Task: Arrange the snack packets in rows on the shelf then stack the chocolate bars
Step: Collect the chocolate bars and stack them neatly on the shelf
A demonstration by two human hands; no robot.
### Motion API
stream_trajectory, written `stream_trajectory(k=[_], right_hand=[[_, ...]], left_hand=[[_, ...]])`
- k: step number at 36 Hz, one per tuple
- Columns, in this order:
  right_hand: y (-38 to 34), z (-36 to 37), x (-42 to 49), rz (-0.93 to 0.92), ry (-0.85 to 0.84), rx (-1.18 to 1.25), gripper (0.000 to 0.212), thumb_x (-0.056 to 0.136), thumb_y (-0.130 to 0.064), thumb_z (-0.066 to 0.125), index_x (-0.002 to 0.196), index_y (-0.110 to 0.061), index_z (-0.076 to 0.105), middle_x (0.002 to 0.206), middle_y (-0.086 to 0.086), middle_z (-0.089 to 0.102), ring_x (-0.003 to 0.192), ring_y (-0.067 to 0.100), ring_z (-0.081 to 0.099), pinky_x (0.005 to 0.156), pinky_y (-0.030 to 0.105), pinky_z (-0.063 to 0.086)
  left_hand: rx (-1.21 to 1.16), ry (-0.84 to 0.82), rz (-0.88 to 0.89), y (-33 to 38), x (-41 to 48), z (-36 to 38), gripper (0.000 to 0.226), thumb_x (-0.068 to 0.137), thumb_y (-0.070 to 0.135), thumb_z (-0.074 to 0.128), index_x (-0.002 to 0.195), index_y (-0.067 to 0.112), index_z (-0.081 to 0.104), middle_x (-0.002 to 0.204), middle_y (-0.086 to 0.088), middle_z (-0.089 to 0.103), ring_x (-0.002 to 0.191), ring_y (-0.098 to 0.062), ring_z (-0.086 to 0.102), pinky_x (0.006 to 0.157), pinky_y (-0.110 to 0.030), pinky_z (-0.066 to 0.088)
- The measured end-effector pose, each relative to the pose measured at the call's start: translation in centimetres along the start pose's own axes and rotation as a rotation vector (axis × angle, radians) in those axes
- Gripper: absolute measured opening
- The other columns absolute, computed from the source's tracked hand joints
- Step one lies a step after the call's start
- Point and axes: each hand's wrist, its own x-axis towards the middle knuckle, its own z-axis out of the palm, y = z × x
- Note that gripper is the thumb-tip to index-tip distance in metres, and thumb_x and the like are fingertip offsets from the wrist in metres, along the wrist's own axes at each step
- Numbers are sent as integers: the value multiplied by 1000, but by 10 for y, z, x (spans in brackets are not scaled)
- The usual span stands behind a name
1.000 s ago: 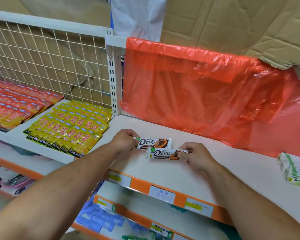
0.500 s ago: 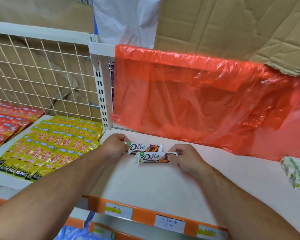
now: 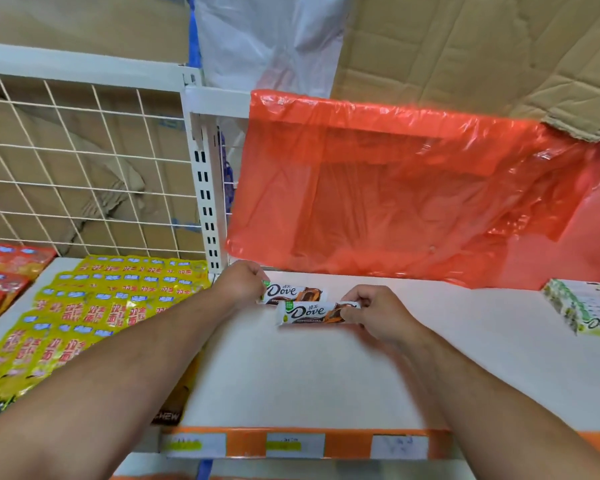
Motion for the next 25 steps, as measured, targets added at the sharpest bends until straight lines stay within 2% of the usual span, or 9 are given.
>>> stream_trajectory(k=[4,7,9,11,14,18,21,25], right_hand=[[-3,7,-2,26,13,-10,12,82,-7,75,77,-18,71,59,-3,45,51,10,37,52,26,27],[-4,9,-3,46,26,-15,15,82,-6,75,76,-19,71,53,-10,40,45,4,35,48,22,26],[-4,9,-3,53,31,-27,16,82,-6,75,76,-19,71,52,-11,38,44,4,35,47,21,26],[-4,10,-2,70,46,-26,16,83,-6,75,75,-20,71,53,-10,39,45,6,36,46,22,27],[-3,12,2,84,52,-13,17,83,-6,75,74,-20,70,58,-6,41,51,11,39,49,24,28],[0,13,8,88,49,38,18,82,-6,76,72,-21,71,62,1,43,56,17,39,55,28,28],[2,15,13,90,30,70,19,82,-4,76,72,-20,71,67,9,48,59,19,42,58,29,30],[3,16,20,87,18,77,15,82,-4,77,76,-16,72,68,8,47,58,18,42,58,28,30]], left_hand=[[123,20,74,-4,9,-4,25,81,-1,53,81,20,65,65,11,58,56,-9,54,47,-17,36],[195,33,109,-9,14,-4,28,78,-4,53,86,18,67,67,8,59,54,-6,50,47,-18,36],[239,43,140,-11,19,-4,25,80,-2,53,89,15,69,70,4,60,58,-13,52,52,-22,38],[279,44,168,-10,23,-3,22,81,0,54,92,11,69,74,1,59,68,-21,55,59,-24,39],[378,-32,189,-12,26,-2,22,77,10,63,98,16,68,80,5,59,80,-20,57,64,-22,40],[538,-81,304,-22,34,5,35,69,24,68,104,26,66,104,4,62,100,-20,59,80,-25,48],[576,-42,344,-21,36,4,21,74,20,66,95,23,63,100,1,64,98,-23,61,76,-28,48],[651,-3,304,-21,41,-2,26,75,17,60,101,19,65,96,0,67,96,-25,65,76,-30,51]])
